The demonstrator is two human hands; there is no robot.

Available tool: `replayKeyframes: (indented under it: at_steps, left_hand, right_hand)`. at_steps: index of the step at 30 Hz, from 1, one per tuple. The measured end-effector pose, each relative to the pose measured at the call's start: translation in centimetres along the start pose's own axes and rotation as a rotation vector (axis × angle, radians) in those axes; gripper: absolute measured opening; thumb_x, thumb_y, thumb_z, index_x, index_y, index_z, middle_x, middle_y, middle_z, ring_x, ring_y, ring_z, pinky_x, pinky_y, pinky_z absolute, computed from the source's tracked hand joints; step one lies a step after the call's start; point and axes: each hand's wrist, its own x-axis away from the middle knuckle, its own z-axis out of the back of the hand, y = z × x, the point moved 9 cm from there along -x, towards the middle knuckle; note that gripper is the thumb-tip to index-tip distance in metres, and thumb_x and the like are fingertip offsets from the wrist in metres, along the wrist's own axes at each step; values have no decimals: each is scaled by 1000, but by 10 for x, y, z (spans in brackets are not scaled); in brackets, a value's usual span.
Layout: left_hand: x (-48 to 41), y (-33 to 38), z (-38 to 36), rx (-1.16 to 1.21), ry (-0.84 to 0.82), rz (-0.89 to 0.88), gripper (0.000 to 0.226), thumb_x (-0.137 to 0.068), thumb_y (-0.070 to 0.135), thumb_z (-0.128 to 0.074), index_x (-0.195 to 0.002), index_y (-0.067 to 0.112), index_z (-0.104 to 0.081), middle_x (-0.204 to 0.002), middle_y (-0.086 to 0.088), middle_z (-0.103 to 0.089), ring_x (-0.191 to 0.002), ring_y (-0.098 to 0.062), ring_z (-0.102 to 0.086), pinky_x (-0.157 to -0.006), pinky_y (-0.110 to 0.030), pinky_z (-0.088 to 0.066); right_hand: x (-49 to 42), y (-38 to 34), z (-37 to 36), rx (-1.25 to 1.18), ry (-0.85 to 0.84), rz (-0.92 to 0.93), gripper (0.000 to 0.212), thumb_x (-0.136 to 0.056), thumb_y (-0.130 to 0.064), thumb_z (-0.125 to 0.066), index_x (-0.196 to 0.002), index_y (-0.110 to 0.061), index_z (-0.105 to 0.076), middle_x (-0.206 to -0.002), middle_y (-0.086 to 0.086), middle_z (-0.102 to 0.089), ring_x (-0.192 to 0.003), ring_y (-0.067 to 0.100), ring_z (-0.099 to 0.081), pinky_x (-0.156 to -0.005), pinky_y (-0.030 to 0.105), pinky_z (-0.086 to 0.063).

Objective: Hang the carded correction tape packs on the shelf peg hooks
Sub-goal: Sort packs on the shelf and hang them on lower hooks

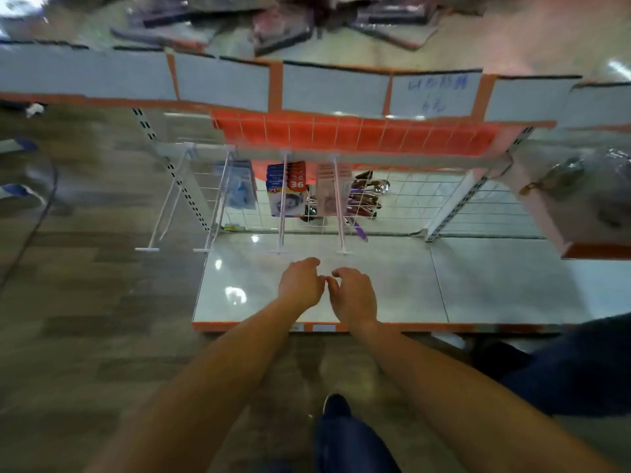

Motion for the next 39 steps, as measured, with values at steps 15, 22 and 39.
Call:
replayKeyframes:
  at_steps: [15, 22, 39]
  left_hand:
    - [139, 122, 244, -23, 276, -221, 31, -99, 15, -43, -125, 21, -59, -120, -4, -65, -107, -23, -62, -85, -30, -46]
    - [133, 143, 317, -32, 486, -294, 30, -96, 25, -51, -125, 21, -58, -120, -1, -63, -112, -20, -54, -92, -28, -39]
    - [86, 106, 362, 29, 367, -77, 35, -94, 27, -54, -127, 16, -55, -121, -10, -64, -111, -26, -57, -89, -31, -42]
  right_hand:
    - [82, -160, 230, -438, 222, 255, 26, -96, -11, -47, -115, -14, -65, -114, 4, -66, -108, 19, -57, -88, 23, -41]
    - [54, -213, 302, -513, 326, 429, 20, -91, -9, -50, -101, -10, -68, -100, 4, -66, -94, 14, -53, -78, 19, -33]
    - [-10, -236, 284, -309, 75, 22, 41, -89, -23, -57, -128, -14, -46, -124, 14, -54, -112, 31, -54, -92, 38, -44]
